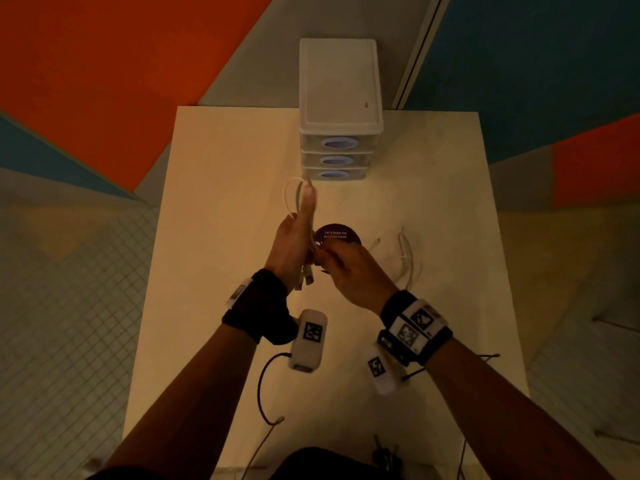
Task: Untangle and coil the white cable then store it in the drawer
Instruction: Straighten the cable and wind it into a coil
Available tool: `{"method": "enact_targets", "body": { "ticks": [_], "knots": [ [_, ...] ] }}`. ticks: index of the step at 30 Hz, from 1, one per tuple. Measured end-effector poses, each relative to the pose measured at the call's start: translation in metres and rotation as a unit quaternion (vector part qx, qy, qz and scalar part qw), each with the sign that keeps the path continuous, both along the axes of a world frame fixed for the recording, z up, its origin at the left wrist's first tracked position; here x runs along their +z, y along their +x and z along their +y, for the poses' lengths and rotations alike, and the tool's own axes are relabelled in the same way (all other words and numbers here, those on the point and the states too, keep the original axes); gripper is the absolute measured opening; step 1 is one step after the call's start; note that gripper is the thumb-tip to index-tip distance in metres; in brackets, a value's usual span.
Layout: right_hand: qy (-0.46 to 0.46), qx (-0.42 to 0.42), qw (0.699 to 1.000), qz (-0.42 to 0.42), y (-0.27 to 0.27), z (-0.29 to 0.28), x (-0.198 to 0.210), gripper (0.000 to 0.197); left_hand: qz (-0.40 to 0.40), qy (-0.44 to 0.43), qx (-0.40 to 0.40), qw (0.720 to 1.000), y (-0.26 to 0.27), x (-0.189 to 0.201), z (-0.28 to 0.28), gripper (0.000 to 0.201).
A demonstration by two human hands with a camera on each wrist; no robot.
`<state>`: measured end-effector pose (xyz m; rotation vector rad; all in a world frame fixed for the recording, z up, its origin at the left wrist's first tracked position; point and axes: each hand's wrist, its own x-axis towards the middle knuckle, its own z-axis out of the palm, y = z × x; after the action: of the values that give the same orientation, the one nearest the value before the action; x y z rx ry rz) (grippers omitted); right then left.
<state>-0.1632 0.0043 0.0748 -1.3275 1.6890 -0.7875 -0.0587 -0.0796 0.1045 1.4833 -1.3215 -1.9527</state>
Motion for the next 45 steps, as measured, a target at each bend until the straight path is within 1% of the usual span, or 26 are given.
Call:
{"method": "enact_targets", "body": {
  "ticks": [2,4,6,8,10,13,14,16,20,22,24,25,26,27,28,29,30,31,32,34,35,37,40,41,43,45],
  "knots": [
    [0.004,0.012,1.000,0.014,0.006,0.003,0.000,0.030,-0.032,-0.016,-0.018,0.999,-0.003,-0.002,0.001,0.064],
    [0.003,0.019,0.999,0.039,0.010,0.006,0.002,0.029,-0.039,-0.004,-0.022,0.999,-0.003,-0.006,0.002,0.061],
    [0.004,0.028,0.997,0.065,0.010,0.008,0.001,0.030,-0.038,0.008,-0.019,0.999,-0.003,-0.008,0.003,0.056],
    [0.001,0.034,0.996,0.081,0.008,0.010,0.000,0.030,-0.018,0.019,0.012,1.000,-0.003,-0.010,0.003,0.057],
    [-0.009,0.030,0.996,0.083,0.002,0.011,-0.004,0.030,0.074,0.061,0.076,0.992,-0.001,-0.012,0.000,0.061],
    [-0.014,0.024,0.995,0.093,-0.008,0.014,-0.007,0.031,0.242,0.162,0.130,0.948,0.003,-0.013,-0.005,0.062],
    [-0.010,0.023,0.996,0.089,-0.012,0.014,-0.007,0.029,0.276,0.187,0.131,0.933,0.004,-0.014,-0.006,0.061],
    [-0.001,0.037,0.995,0.089,-0.017,0.013,-0.002,0.026,0.302,0.203,0.129,0.922,0.008,-0.014,-0.007,0.060],
    [0.027,0.093,0.993,0.066,-0.035,0.018,0.010,0.030,0.290,0.200,0.138,0.926,0.030,-0.012,-0.025,0.052],
    [0.041,0.106,0.991,0.069,-0.049,0.020,0.013,0.029,0.256,0.208,0.100,0.939,0.044,-0.011,-0.035,0.042],
    [0.053,0.116,0.987,0.095,-0.058,0.016,0.015,0.027,0.182,0.180,0.004,0.967,0.050,-0.008,-0.032,0.030],
    [0.051,0.118,0.986,0.104,-0.059,0.012,0.018,0.027,0.119,0.131,-0.065,0.982,0.048,-0.006,-0.026,0.026],
    [0.040,0.117,0.986,0.110,-0.058,0.006,0.021,0.029,0.044,0.061,-0.147,0.986,0.043,-0.005,-0.019,0.025],
    [0.029,0.112,0.987,0.114,-0.055,0.001,0.025,0.030,-0.028,-0.008,-0.230,0.973,0.036,-0.004,-0.011,0.026],
    [0.022,0.105,0.987,0.116,-0.052,-0.005,0.027,0.029,-0.084,-0.067,-0.298,0.949,0.029,-0.006,-0.006,0.027],
    [0.020,0.100,0.988,0.115,-0.050,-0.009,0.029,0.029,-0.125,-0.110,-0.344,0.924,0.024,-0.009,-0.002,0.031],
    [0.023,0.098,0.989,0.109,-0.049,-0.011,0.031,0.028,-0.153,-0.145,-0.367,0.906,0.021,-0.011,0.000,0.036],
    [0.030,0.096,0.990,0.099,-0.050,-0.012,0.032,0.026,-0.170,-0.171,-0.368,0.898,0.021,-0.013,0.001,0.039],
    [0.039,0.094,0.991,0.086,-0.053,-0.011,0.031,0.023,-0.176,-0.185,-0.356,0.899,0.023,-0.016,-0.001,0.040],
    [0.059,0.094,0.992,0.066,-0.062,-0.008,0.030,0.021,-0.159,-0.179,-0.314,0.919,0.030,-0.021,-0.005,0.036],
    [0.068,0.095,0.991,0.061,-0.066,-0.007,0.029,0.022,-0.141,-0.159,-0.292,0.933,0.033,-0.023,-0.006,0.036],
    [0.074,0.083,0.993,0.048,-0.069,-0.006,0.027,0.023,-0.102,-0.096,-0.249,0.958,0.036,-0.028,-0.006,0.045],
    [0.052,0.013,0.998,0.032,-0.059,-0.012,0.024,0.026,-0.047,-0.003,-0.161,0.986,0.027,-0.030,0.006,0.053],
    [0.038,-0.017,0.999,0.026,-0.053,-0.014,0.022,0.026,-0.043,0.012,-0.137,0.990,0.022,-0.029,0.010,0.056],
    [0.010,-0.070,0.997,0.021,-0.038,-0.017,0.022,0.025,-0.022,0.043,-0.122,0.991,0.015,-0.028,0.019,0.062],
    [-0.017,-0.082,0.996,0.016,-0.022,-0.018,0.023,0.023,0.004,0.085,-0.116,0.990,0.011,-0.027,0.022,0.068]
  ]
}}
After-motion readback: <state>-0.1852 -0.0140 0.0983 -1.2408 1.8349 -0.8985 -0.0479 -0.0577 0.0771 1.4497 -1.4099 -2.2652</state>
